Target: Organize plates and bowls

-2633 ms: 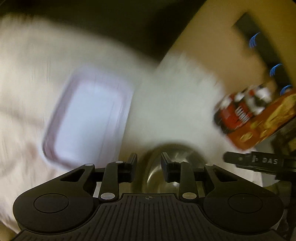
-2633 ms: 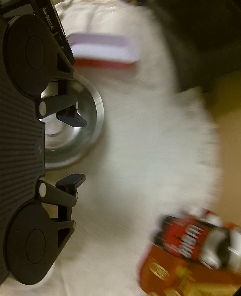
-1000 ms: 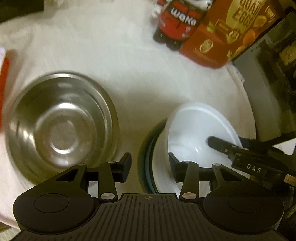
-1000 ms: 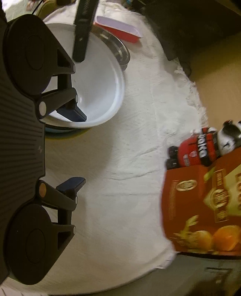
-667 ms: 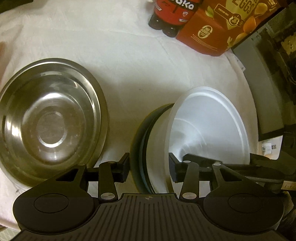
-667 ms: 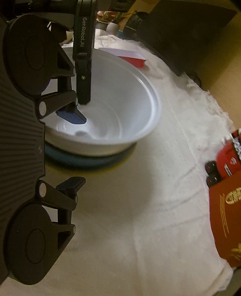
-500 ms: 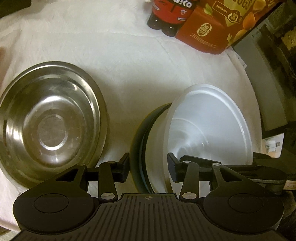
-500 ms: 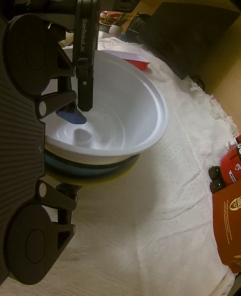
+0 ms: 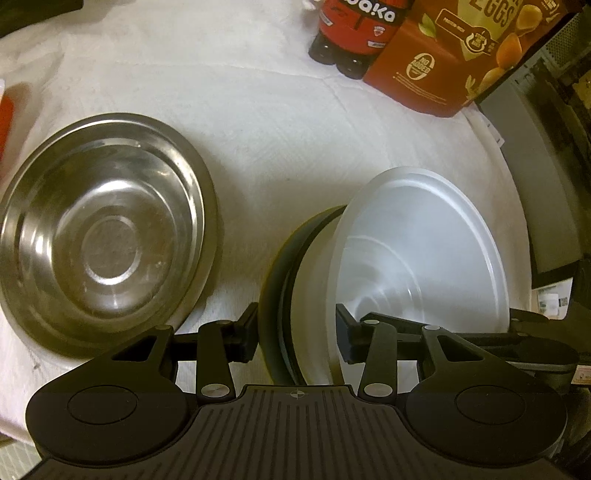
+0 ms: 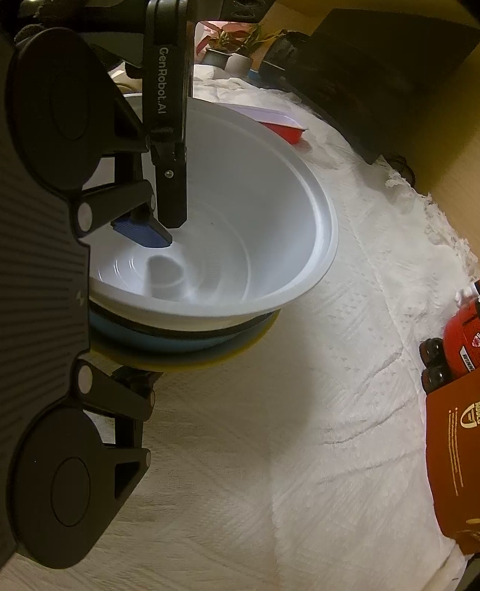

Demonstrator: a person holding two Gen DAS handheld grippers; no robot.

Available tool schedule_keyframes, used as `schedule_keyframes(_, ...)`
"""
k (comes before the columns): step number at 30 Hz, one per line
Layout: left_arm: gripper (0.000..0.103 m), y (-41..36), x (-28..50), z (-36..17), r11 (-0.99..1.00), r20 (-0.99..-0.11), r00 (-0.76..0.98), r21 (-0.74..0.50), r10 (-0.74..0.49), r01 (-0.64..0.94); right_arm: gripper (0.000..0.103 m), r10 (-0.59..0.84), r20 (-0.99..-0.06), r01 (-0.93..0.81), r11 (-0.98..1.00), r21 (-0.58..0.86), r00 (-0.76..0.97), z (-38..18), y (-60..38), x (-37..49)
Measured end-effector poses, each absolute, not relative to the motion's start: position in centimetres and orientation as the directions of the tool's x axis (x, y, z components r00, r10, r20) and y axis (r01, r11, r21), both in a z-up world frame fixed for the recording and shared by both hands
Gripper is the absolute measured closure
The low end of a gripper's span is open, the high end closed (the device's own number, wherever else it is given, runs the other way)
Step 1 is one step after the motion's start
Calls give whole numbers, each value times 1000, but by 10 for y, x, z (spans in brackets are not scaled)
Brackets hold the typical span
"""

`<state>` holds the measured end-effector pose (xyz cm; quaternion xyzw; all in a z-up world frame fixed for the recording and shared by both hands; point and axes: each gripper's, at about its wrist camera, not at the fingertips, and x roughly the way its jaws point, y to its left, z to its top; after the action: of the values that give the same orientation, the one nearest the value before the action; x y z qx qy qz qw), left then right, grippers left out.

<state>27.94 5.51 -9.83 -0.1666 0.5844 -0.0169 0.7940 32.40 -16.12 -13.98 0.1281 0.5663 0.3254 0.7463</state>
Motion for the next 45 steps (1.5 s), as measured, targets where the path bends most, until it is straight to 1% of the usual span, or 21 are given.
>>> schedule_keyframes(11, 58, 55, 265, -96, 935, -921, 318, -296, -225, -197, 39, 648, -751, -347, 738, 579, 123, -141, -163, 329)
schedule_keyframes(14, 58, 57, 263, -97, 932, -921, 318, -300, -227, -205, 39, 621, -771, -352, 760, 547, 141, -138, -160, 329)
schedule_keyframes(18, 58, 58, 262, -97, 925, -918, 321, -310, -231, -221, 39, 541, -826, -354, 812, 464, 159, -136, -155, 330)
schedule_keyframes(24, 57, 56, 267, -99, 935, -926, 315, -284, -210, -210, 39, 556, -825, -301, 807, 508, 101, -139, -156, 336)
schedule_keyframes(27, 57, 56, 269, -101, 933, -926, 313, -287, -213, -215, 39, 553, -827, -313, 807, 502, 101, -137, -152, 332)
schedule_keyframes(29, 59, 55, 270, -101, 938, -928, 313, -276, -204, -209, 39, 550, -830, -324, 806, 496, 97, -133, -148, 330)
schedule_keyframes(38, 58, 72, 266, -105, 907, -907, 308, -361, -287, -216, 37, 536, -839, -313, 815, 487, 92, -131, -143, 332)
schedule_keyframes(45, 58, 82, 259, -104, 902, -906, 306, -367, -291, -227, 36, 543, -837, -343, 799, 493, 61, -131, -133, 331)
